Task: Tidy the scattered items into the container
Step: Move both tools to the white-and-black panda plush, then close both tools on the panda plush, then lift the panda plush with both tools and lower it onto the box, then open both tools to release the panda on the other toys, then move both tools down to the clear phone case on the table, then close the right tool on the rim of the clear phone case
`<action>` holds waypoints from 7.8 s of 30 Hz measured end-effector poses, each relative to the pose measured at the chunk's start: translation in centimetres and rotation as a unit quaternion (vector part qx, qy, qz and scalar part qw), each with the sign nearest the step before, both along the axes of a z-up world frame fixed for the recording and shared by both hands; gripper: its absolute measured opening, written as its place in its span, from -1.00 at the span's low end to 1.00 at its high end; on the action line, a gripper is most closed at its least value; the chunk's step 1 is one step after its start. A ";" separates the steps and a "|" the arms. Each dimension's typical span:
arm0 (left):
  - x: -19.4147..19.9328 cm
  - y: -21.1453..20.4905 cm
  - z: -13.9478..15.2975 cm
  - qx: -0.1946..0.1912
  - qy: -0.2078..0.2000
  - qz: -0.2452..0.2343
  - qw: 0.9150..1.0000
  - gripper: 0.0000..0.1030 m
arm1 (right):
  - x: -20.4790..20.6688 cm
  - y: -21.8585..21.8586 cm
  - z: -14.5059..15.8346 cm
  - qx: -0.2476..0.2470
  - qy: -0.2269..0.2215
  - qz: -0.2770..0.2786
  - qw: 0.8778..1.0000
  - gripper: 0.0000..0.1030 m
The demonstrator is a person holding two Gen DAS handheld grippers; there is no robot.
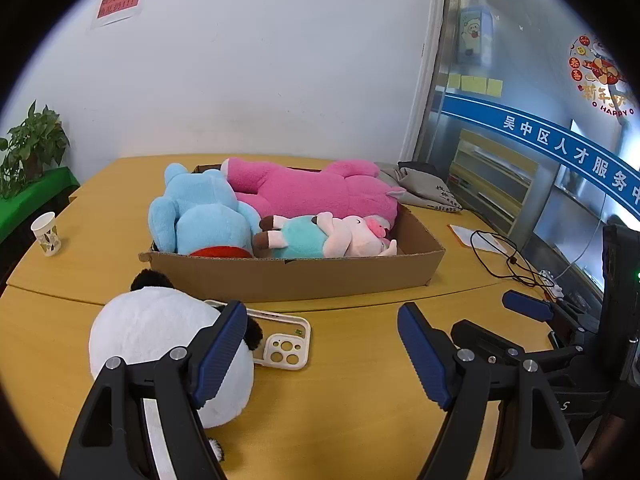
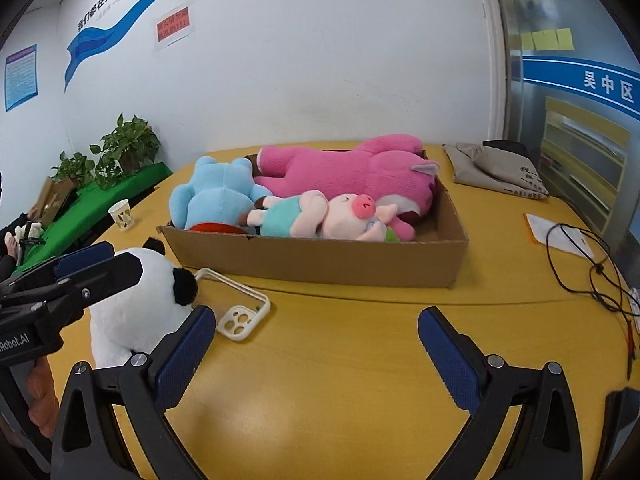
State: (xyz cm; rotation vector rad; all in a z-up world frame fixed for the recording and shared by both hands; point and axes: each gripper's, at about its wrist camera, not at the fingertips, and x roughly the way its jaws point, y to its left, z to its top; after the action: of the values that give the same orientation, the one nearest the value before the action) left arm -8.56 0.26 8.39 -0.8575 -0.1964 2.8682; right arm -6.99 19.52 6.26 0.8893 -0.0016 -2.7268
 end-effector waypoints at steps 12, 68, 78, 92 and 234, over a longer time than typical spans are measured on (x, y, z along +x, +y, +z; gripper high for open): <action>0.1 -0.6 -1.0 0.012 -0.008 -0.005 1.000 0.51 | 0.6 0.3 0.2 0.026 0.004 -0.020 0.999 1.00; -3.7 -9.2 -1.8 0.059 -0.065 -0.169 0.982 0.31 | -3.5 -10.9 -6.6 -0.194 -0.131 0.217 0.948 0.52; -6.0 -1.0 8.4 0.017 0.023 -0.232 0.972 0.28 | -3.1 -1.8 3.5 -0.184 -0.015 0.186 0.965 0.50; -14.3 -0.1 19.6 0.027 0.102 -0.247 0.963 0.28 | -9.3 -0.2 17.5 -0.087 0.083 0.180 0.976 0.47; -15.9 -3.1 5.6 0.027 -0.020 -0.021 0.999 -0.88 | -14.6 -3.9 7.4 0.004 0.017 -0.006 1.000 -0.84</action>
State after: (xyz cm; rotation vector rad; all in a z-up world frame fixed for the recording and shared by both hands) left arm -24.48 -2.88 14.03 -0.8977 -0.2558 2.7958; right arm -21.57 15.66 13.63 0.8483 0.0095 -2.7543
